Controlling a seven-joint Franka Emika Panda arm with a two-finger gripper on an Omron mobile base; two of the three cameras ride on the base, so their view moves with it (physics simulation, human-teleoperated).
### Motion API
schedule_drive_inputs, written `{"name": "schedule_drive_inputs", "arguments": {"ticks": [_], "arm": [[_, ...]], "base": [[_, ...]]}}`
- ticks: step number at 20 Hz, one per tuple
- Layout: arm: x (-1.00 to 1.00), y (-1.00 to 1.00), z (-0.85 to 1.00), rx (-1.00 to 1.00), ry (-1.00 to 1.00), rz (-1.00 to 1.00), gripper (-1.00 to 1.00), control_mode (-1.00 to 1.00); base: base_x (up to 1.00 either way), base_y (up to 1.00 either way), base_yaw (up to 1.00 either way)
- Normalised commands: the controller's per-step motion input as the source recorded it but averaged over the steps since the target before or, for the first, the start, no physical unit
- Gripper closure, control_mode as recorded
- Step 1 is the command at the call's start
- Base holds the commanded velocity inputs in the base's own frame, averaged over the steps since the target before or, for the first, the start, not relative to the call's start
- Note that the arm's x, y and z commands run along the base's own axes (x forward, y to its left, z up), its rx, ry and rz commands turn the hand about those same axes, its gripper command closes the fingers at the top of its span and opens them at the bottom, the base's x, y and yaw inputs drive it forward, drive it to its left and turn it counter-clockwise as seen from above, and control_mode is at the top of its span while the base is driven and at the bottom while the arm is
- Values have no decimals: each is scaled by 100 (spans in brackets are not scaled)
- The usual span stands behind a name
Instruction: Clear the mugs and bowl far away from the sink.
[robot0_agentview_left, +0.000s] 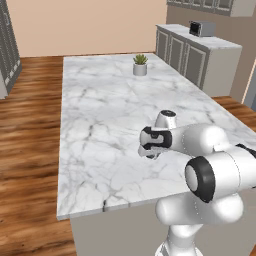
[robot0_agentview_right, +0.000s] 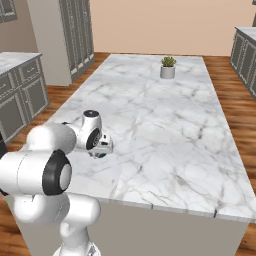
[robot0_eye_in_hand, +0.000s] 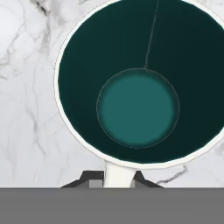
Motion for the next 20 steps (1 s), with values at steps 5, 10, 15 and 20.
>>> {"name": "schedule_drive_inputs", "arguments": {"ticks": [5, 10, 15, 20], "arm": [[29, 0, -32, 2, 13, 0, 100, -100], [32, 0, -47, 0, 3, 0, 100, -100], [36, 0, -57, 0, 0, 0, 100, -100], [23, 0, -17, 0, 4, 0, -100, -100]], "base": [[0, 0, 0], [0, 0, 0], [0, 0, 0], [0, 0, 0]]}}
